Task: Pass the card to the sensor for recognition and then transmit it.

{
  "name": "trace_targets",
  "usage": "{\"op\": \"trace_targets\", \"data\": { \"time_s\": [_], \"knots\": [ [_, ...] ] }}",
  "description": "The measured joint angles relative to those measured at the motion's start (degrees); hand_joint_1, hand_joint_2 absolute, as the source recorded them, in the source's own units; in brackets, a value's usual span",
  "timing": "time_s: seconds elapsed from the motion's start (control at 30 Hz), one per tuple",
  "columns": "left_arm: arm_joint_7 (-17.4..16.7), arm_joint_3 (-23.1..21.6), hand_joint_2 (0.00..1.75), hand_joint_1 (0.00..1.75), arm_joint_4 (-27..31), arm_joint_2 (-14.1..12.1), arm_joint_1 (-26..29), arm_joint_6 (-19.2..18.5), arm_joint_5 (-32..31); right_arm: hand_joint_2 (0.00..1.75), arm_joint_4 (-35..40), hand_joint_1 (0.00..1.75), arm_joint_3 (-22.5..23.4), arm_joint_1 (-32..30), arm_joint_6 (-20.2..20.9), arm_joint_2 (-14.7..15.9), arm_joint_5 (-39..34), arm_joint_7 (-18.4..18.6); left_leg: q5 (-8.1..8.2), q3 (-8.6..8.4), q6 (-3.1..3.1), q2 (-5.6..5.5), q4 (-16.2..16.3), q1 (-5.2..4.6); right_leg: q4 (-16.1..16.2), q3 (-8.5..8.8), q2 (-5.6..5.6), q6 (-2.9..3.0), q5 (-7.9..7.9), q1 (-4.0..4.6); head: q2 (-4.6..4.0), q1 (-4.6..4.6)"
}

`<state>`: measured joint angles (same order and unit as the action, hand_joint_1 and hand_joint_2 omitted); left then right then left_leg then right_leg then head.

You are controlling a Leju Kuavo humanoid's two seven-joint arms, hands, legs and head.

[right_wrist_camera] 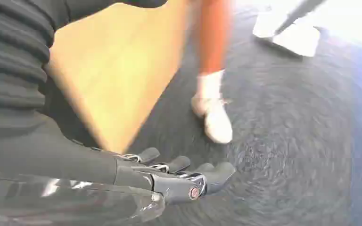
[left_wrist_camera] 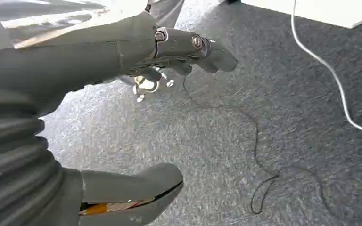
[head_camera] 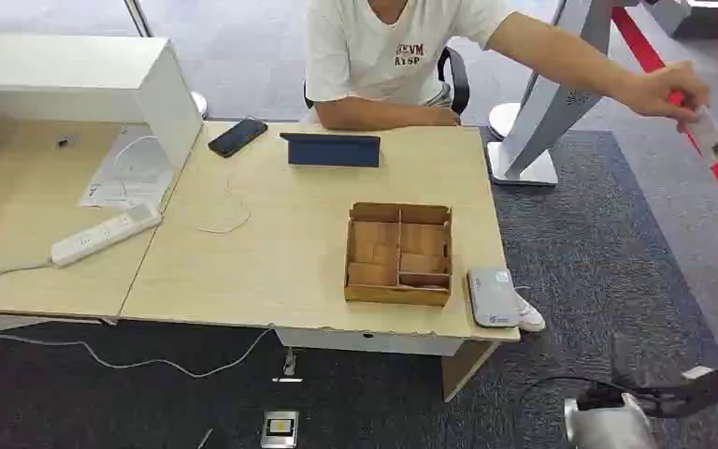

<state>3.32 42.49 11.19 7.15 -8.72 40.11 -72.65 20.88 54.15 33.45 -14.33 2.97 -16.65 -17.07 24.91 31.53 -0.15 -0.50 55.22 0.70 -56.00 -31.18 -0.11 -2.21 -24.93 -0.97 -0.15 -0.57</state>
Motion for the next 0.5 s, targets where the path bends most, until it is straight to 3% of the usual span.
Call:
{"op": "trace_targets", "data": {
  "time_s": [0.07,0.2,0.33,0.5],
  "knots": [
    [0.26,0.02,1.75,0.00,-0.11,-0.24,0.07,0.00,0.18,1.75,5.51,0.00,-3.98,-1.00,-4.49,0.20,-10.24,0.86,0.00,0.03,0.00,-0.06,0.00,-0.01,-0.01,0.01,-0.02,0.00,0.00,-0.01,0.00,0.04],
    [0.35,0.02,1.75,0.00,-0.22,-0.55,-0.07,0.00,0.35,1.75,14.86,0.00,-12.01,-2.74,-9.76,1.21,-21.94,-0.11,0.03,-0.02,0.00,0.07,-0.01,-0.01,-0.01,0.01,0.04,0.01,0.01,-0.01,0.00,0.02],
    [1.22,0.04,1.75,0.00,-0.26,-0.57,-0.03,-0.02,0.87,1.75,23.60,0.00,-19.53,-4.55,-13.28,2.04,-25.54,-2.29,0.02,-0.01,0.00,0.05,-0.01,0.00,-0.01,0.03,0.03,0.01,0.01,0.00,0.00,0.02],
    [1.42,0.04,1.75,0.00,-0.31,-0.57,-0.10,-0.02,1.05,1.75,30.38,0.00,-25.74,-6.07,-13.98,2.30,-26.21,-2.31,0.02,0.00,0.00,0.05,-0.01,0.00,-0.02,0.02,0.03,0.01,0.01,0.01,0.00,0.02]
  ]
}}
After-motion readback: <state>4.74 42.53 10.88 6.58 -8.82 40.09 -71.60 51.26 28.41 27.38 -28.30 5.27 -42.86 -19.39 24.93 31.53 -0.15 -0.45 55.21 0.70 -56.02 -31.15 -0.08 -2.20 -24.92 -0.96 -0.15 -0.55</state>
